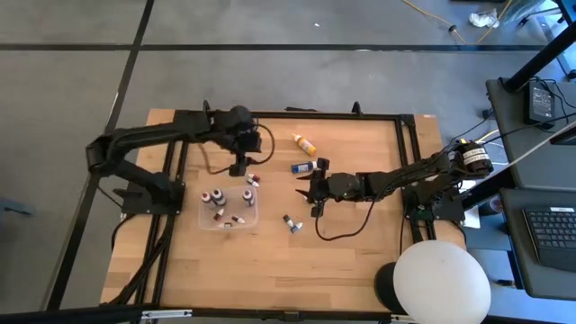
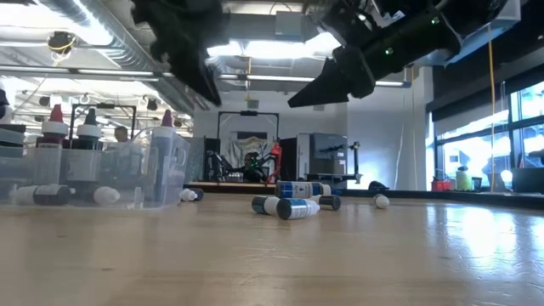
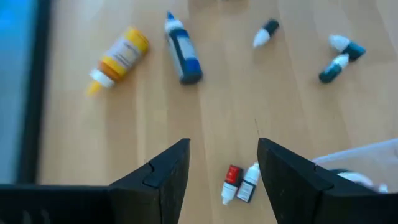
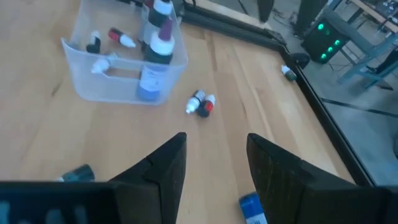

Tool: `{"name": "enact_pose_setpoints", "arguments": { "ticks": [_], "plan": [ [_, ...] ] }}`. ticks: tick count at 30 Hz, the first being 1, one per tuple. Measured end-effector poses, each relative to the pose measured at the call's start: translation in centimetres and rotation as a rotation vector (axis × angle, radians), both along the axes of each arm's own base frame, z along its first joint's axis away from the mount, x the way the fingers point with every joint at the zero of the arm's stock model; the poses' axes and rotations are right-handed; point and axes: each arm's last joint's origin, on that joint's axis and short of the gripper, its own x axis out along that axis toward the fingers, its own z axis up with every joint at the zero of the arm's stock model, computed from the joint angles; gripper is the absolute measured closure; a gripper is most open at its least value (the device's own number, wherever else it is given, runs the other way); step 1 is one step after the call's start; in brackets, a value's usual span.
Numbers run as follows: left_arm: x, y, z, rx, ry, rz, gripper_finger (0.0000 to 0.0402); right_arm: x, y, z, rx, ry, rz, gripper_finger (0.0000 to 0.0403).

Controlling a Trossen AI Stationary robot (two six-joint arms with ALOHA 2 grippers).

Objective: Pick & Place food coloring
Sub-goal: Put the small red food coloring bottle into the transparent bin

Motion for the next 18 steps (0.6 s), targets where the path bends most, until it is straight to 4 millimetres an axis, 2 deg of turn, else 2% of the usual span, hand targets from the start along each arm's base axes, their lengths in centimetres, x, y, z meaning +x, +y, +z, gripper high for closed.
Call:
{"name": "enact_pose_setpoints", "arguments": {
  "ticks": [5, 10, 18],
  "plan": [
    [1.3, 2.4, -3.8, -0.018, 0.118, -0.051, 0.0217, -0.1, -0.6, -0.3, -0.003, 0.030, -0.019, 0.0231],
    [2.4, 3.4, -7.2, -0.037, 0.222, -0.110, 0.0217, -0.1, -1.1, -0.4, 0.021, 0.040, -0.045, 0.0231],
    [3.3, 3.0, -9.7, -0.014, 0.330, -0.161, 0.0217, -0.1, -1.1, -0.4, 0.025, 0.041, -0.049, 0.0231]
  ]
}}
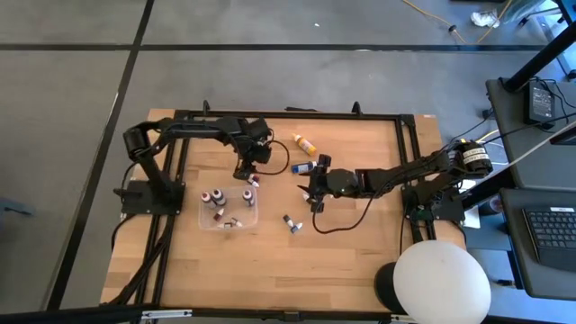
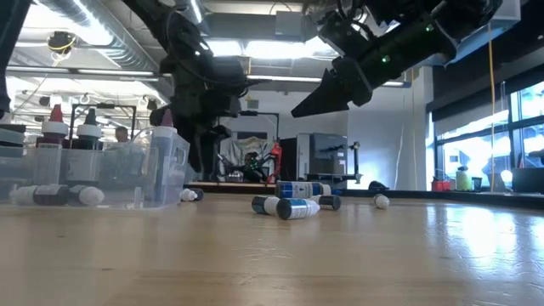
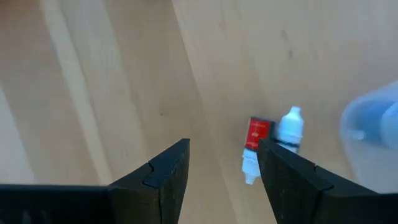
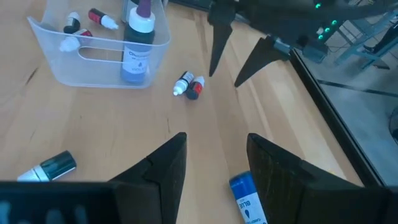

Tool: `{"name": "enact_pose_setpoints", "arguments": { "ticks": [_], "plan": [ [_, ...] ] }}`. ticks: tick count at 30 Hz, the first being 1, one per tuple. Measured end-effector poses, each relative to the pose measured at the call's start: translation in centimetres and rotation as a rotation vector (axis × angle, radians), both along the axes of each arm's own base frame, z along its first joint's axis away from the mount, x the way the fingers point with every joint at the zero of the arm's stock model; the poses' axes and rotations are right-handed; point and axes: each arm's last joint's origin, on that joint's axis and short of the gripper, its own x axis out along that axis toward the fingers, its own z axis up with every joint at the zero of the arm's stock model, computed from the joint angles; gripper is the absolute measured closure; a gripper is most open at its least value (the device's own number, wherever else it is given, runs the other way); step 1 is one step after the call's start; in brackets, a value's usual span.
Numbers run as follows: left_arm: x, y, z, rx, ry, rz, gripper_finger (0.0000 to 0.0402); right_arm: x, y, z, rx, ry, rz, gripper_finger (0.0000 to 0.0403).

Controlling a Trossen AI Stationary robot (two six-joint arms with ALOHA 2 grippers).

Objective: Pick & Place food coloring
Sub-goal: Put the small red food coloring bottle into the transparent bin

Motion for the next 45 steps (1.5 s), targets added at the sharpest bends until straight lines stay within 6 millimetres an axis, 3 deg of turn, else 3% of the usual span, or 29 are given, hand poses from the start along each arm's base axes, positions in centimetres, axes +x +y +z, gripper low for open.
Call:
{"name": "enact_pose_setpoints", "arguments": {
  "ticks": [18, 30, 45],
  "plan": [
    [1.0, -1.9, -0.4, 0.050, 0.028, -0.075, 0.0217, 0.0, 0.0, 0.0, 0.016, -0.004, -0.008, 0.0231],
    [1.5, -1.9, -3.1, 0.016, 0.110, -0.092, 0.0217, 0.0, 0.0, 0.0, 0.016, -0.004, -0.008, 0.0231],
    [1.7, -1.7, -4.0, -0.027, 0.144, 0.028, 0.0217, 0.0, 0.0, 0.0, 0.013, -0.003, -0.008, 0.0231]
  ]
}}
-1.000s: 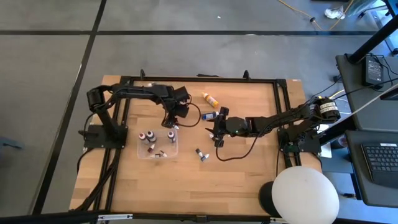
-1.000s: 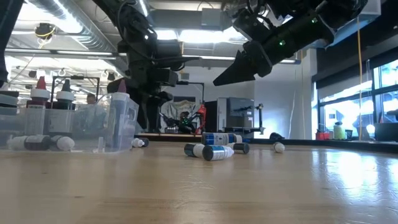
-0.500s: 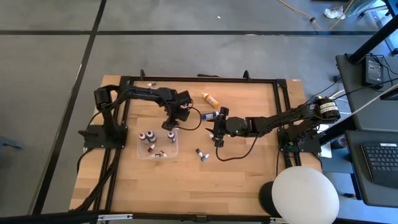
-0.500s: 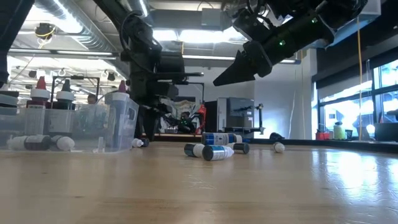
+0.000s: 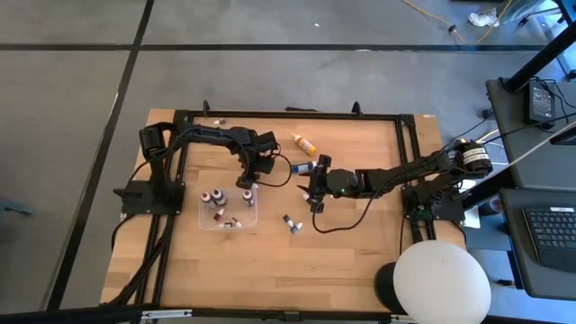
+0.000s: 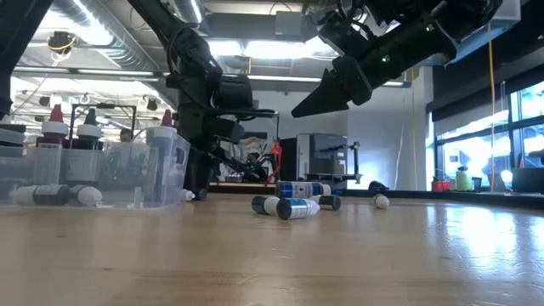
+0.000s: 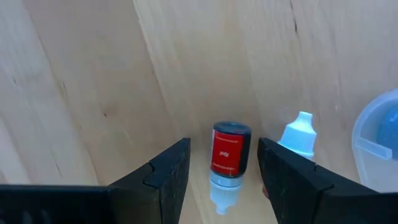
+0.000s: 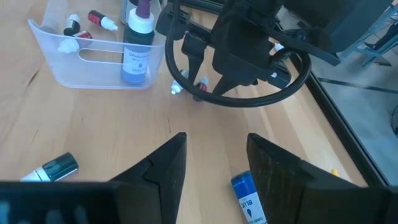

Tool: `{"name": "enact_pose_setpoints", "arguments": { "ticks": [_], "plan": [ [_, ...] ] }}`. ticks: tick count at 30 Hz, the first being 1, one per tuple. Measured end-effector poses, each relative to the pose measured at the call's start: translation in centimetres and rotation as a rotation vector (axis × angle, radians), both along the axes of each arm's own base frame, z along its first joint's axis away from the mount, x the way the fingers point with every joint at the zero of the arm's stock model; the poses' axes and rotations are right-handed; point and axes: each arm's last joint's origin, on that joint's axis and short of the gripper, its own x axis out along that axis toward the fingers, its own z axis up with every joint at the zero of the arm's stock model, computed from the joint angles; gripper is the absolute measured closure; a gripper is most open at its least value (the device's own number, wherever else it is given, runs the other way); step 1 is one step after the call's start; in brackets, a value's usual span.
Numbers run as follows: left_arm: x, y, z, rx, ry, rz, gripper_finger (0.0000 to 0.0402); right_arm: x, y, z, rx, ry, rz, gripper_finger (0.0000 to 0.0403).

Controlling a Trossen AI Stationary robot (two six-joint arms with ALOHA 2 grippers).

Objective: Pick & Place food coloring
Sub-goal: Put the small red food coloring bottle into the transparent bin

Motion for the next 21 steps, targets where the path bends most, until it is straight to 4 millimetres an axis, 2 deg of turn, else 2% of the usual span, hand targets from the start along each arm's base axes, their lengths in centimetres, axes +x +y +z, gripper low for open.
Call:
{"name": "enact_pose_setpoints", "arguments": {
  "ticks": [10, 21],
  "plan": [
    [-0.03, 0.05, -0.02, 0.030, 0.009, -0.028, 0.0227, 0.00, 0.00, 0.00, -0.003, 0.001, 0.001, 0.0231],
    [-0.11, 0.02, 0.07, 0.039, 0.022, -0.016, 0.0335, 0.00, 0.00, 0.00, -0.024, 0.008, 0.012, 0.0231]
  ]
}}
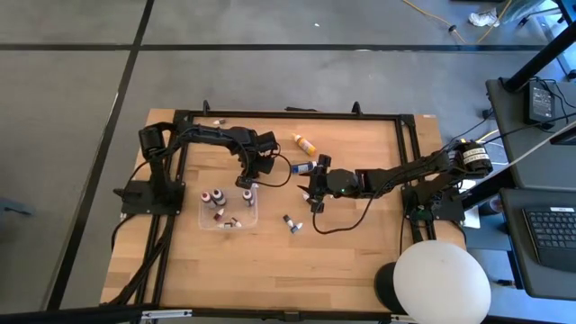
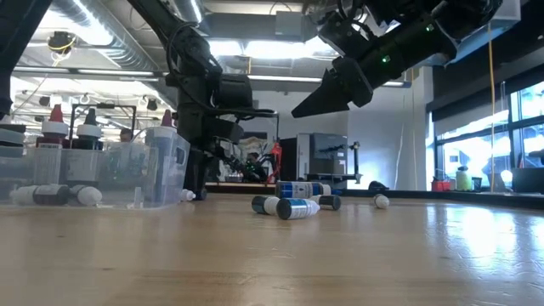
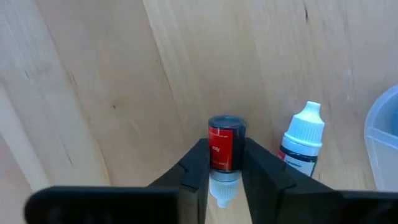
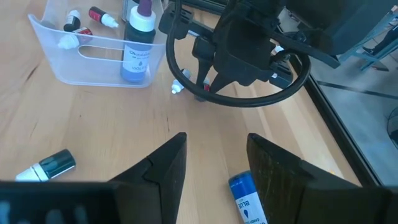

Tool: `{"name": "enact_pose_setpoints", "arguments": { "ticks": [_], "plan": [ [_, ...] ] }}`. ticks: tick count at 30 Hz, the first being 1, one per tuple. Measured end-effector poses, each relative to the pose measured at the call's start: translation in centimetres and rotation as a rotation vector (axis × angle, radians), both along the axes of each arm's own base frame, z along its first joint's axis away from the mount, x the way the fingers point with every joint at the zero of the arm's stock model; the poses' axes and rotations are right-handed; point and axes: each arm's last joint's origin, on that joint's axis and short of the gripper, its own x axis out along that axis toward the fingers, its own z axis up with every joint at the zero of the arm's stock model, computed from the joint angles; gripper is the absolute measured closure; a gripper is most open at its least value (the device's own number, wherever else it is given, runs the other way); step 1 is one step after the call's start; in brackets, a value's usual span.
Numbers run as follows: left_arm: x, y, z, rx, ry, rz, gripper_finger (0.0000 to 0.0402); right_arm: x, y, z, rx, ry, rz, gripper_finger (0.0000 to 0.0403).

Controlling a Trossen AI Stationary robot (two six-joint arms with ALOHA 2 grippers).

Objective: Pick & Place food coloring
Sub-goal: Put the small red food coloring bottle into the transparent bin

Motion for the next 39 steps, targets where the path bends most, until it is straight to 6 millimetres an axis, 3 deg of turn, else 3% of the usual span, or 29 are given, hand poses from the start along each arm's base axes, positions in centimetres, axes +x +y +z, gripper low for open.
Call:
{"name": "enact_pose_setpoints", "arguments": {
  "ticks": [5, 14, 19, 23, 32, 39],
  "plan": [
    [-0.5, -0.2, 0.9, 0.031, 0.019, 0.041, 0.0337, 0.0, 0.0, 0.0, 0.000, 0.000, 0.000, 0.0231],
    [-0.8, -1.4, 8.2, 0.143, -0.092, 0.099, 0.0324, 0.0, 0.0, 0.0, -0.001, 0.000, 0.000, 0.0231],
    [-1.9, -3.9, 12.4, 0.077, -0.216, 0.159, 0.0330, 0.0, 0.0, 0.0, -0.001, 0.000, 0.000, 0.0231],
    [-3.1, -6.9, 14.4, -0.026, -0.250, 0.206, 0.0323, 0.0, 0.0, 0.0, -0.001, 0.000, 0.000, 0.0231],
    [-4.5, -14.2, 14.4, -0.042, -0.103, 0.317, 0.0323, 0.0, 0.0, 0.0, 0.004, -0.003, -0.002, 0.0231],
    [-5.7, -17.6, 10.2, 0.069, -0.074, 0.357, 0.0321, 0.0, 0.0, 0.0, 0.028, -0.011, -0.014, 0.0231]
  ]
}}
